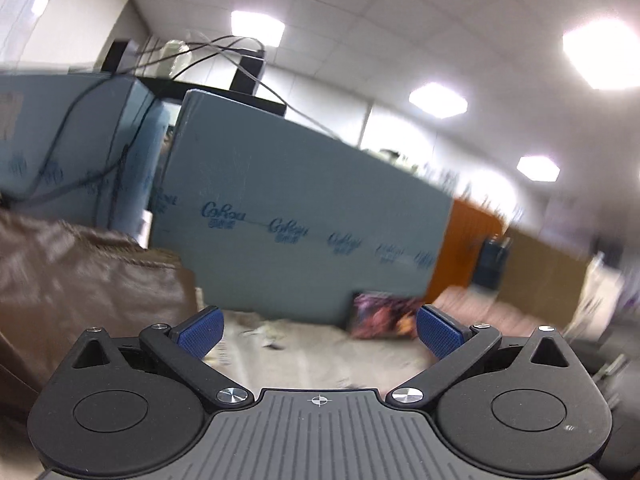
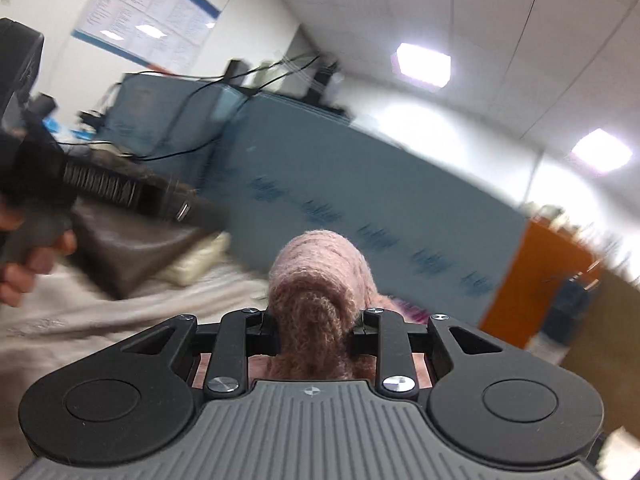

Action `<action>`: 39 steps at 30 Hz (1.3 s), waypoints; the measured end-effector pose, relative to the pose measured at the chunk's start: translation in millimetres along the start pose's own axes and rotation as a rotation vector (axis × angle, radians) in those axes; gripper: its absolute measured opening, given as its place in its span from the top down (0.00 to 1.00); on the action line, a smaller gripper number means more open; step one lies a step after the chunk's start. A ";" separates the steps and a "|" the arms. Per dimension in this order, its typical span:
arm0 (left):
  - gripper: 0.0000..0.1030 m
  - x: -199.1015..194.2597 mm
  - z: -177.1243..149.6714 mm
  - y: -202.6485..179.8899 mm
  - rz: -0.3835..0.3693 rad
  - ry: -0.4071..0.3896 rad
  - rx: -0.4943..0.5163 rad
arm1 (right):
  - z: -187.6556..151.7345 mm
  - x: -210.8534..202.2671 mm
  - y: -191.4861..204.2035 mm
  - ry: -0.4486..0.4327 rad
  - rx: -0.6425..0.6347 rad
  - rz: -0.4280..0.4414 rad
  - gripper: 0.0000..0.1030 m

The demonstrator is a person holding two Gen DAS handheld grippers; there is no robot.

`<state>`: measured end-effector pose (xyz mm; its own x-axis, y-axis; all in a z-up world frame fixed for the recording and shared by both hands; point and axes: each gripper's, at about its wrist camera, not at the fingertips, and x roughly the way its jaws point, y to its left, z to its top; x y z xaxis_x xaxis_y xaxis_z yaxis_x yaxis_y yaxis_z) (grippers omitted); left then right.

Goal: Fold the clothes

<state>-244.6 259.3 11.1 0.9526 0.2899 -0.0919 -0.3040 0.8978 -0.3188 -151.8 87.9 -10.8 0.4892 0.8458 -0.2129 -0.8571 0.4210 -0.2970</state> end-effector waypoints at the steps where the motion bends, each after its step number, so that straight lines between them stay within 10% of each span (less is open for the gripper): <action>1: 0.00 -0.2 0.5 2.5 -0.018 0.001 -0.026 | -0.9 4.1 -3.2 0.023 0.040 0.035 0.74; 11: 0.00 10.8 -1.5 15.7 -0.194 0.073 -0.202 | -18.8 9.5 -21.6 0.049 0.314 0.368 0.18; 16: 0.00 12.0 -5.2 23.2 -0.250 0.075 -0.289 | -7.2 -23.5 -64.8 -0.075 0.499 0.575 0.13; 23: 0.00 30.9 -14.9 16.6 -0.405 0.195 -0.410 | -31.9 -52.4 -133.4 -0.205 0.742 0.438 0.06; 32: 0.03 49.9 -31.2 -21.2 -0.298 0.312 -0.311 | -75.0 -21.5 -157.2 -0.056 1.045 0.455 0.06; 35: 0.37 51.8 -33.2 -32.8 -0.225 0.318 -0.200 | -77.4 -22.6 -159.3 -0.059 1.055 0.445 0.05; 37: 0.77 51.2 -34.3 -39.0 -0.167 0.307 -0.111 | -78.7 -28.2 -158.2 -0.068 1.053 0.436 0.05; 39: 0.80 44.2 -30.4 -39.7 -0.151 0.270 -0.082 | -79.5 -29.3 -158.7 -0.088 1.058 0.449 0.05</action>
<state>-190.1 226.4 -9.0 0.9583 0.0469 -0.2818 -0.1676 0.8911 -0.4216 -17.3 -29.7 -31.4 0.1287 0.9914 -0.0238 -0.6781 0.1055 0.7274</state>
